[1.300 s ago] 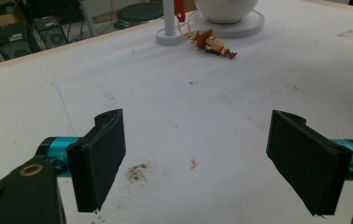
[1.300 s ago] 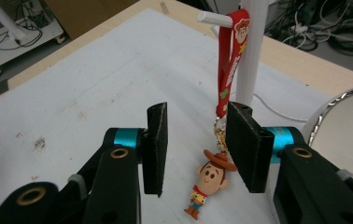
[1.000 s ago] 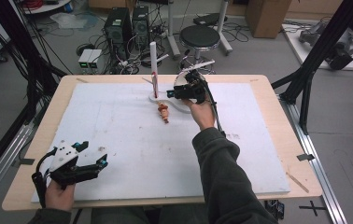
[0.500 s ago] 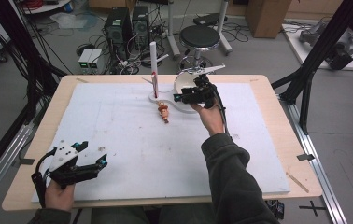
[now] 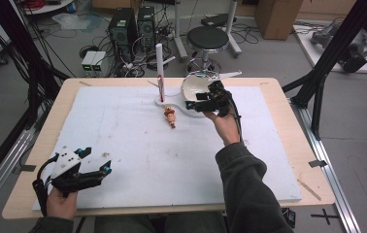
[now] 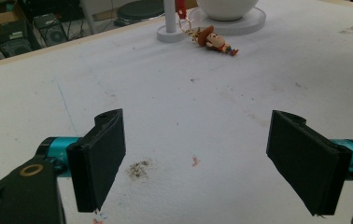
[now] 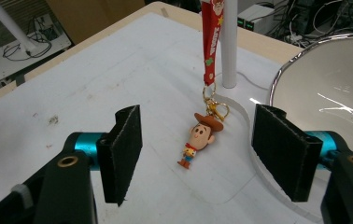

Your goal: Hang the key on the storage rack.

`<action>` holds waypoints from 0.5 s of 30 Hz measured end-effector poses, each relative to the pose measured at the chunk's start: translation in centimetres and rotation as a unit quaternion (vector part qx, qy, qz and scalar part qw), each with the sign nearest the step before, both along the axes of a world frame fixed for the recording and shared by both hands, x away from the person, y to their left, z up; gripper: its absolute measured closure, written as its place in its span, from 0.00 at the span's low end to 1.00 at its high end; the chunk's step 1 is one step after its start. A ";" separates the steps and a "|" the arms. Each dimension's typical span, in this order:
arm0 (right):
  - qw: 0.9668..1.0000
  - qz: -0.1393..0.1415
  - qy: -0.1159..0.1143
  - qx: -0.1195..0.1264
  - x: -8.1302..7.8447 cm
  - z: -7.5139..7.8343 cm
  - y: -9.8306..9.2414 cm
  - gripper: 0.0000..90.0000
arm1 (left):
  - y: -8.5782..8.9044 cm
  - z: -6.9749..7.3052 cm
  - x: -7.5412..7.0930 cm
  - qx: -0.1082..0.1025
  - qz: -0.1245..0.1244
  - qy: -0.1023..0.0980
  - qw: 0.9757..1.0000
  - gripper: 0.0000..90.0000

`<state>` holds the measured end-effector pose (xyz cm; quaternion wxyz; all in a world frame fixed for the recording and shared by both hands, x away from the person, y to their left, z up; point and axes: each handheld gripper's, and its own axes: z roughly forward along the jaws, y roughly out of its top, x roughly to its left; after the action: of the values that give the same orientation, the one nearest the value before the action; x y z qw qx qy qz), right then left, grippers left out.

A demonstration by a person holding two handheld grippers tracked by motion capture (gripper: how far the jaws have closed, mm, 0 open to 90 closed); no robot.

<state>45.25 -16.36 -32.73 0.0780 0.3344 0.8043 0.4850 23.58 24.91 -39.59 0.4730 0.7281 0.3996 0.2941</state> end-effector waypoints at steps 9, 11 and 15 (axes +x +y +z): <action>1.000 0.001 -0.007 0.010 -0.9 0.0 -1.0 0.31 | -0.2 0.0 0.0 0.000 -0.002 0.002 1.000 0.22; 1.000 0.002 -0.011 0.008 -1.1 0.1 -1.2 0.30 | -0.2 0.0 0.0 0.000 -0.002 0.002 1.000 0.22; 1.000 0.002 -0.011 0.011 -1.4 0.0 -1.5 0.29 | -0.2 0.0 0.0 0.001 -0.004 0.003 1.000 0.22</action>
<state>43.82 -17.81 -32.72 0.0820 0.3283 0.7984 0.4981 23.62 24.68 -39.61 0.4726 0.7311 0.3974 0.2903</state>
